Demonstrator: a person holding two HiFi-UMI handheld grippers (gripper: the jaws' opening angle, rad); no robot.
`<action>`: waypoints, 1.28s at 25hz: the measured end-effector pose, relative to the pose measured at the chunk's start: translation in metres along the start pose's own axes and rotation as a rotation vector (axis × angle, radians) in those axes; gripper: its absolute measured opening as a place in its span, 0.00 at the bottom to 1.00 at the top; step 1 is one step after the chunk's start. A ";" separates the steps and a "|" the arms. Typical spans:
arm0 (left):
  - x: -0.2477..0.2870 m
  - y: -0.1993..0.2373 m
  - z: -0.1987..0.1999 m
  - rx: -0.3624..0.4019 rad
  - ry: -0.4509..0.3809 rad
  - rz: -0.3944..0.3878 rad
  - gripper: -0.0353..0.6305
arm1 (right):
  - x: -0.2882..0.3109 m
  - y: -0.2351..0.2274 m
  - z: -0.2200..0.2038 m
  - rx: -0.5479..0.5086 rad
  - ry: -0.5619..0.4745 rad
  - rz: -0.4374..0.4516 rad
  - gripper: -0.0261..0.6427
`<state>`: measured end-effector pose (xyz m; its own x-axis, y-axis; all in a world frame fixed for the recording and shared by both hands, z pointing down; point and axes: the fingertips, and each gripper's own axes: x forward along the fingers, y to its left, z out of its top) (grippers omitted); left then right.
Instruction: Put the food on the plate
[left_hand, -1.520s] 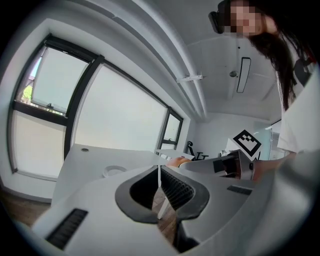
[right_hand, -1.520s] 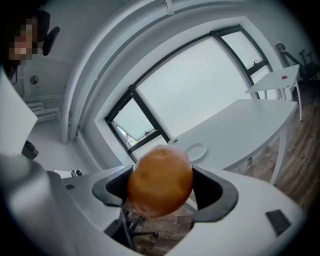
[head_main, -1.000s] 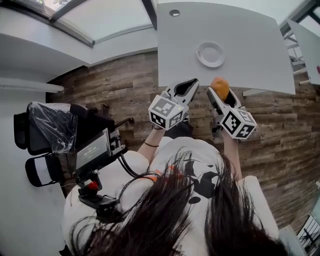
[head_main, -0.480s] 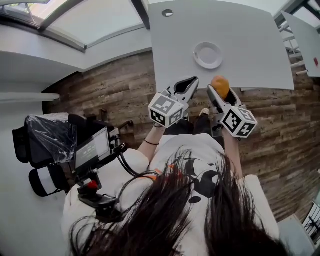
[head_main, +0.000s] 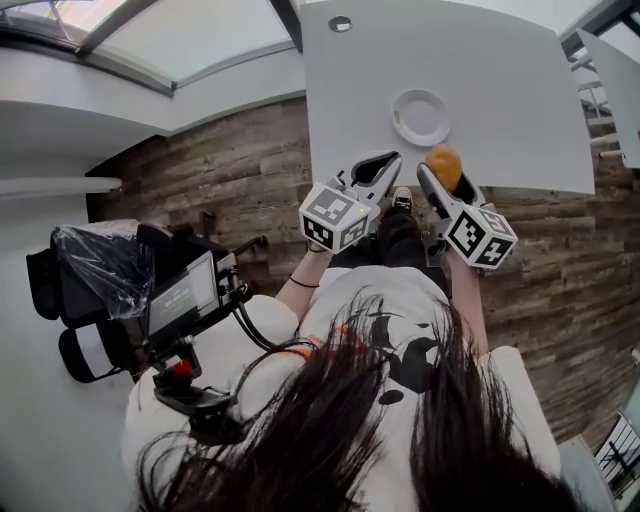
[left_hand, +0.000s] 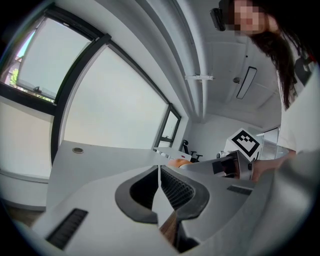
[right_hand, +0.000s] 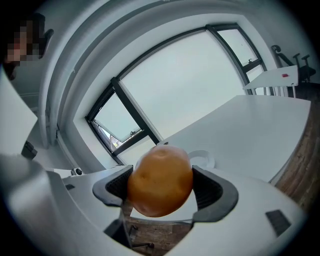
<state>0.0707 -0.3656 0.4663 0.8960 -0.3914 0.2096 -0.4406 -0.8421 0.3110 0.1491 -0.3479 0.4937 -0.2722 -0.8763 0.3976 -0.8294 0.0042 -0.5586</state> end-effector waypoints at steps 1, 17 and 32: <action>0.012 0.009 0.001 -0.009 0.008 0.006 0.06 | 0.012 -0.010 0.006 0.004 0.013 -0.001 0.59; 0.037 0.053 0.036 -0.019 -0.028 0.114 0.06 | 0.088 -0.040 0.020 -0.130 0.174 0.015 0.59; 0.043 0.074 0.047 -0.035 -0.023 0.184 0.06 | 0.152 -0.060 -0.013 -0.424 0.405 0.003 0.59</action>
<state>0.0795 -0.4620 0.4547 0.8009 -0.5465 0.2446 -0.5985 -0.7423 0.3013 0.1514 -0.4752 0.5969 -0.3702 -0.6221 0.6899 -0.9285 0.2719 -0.2530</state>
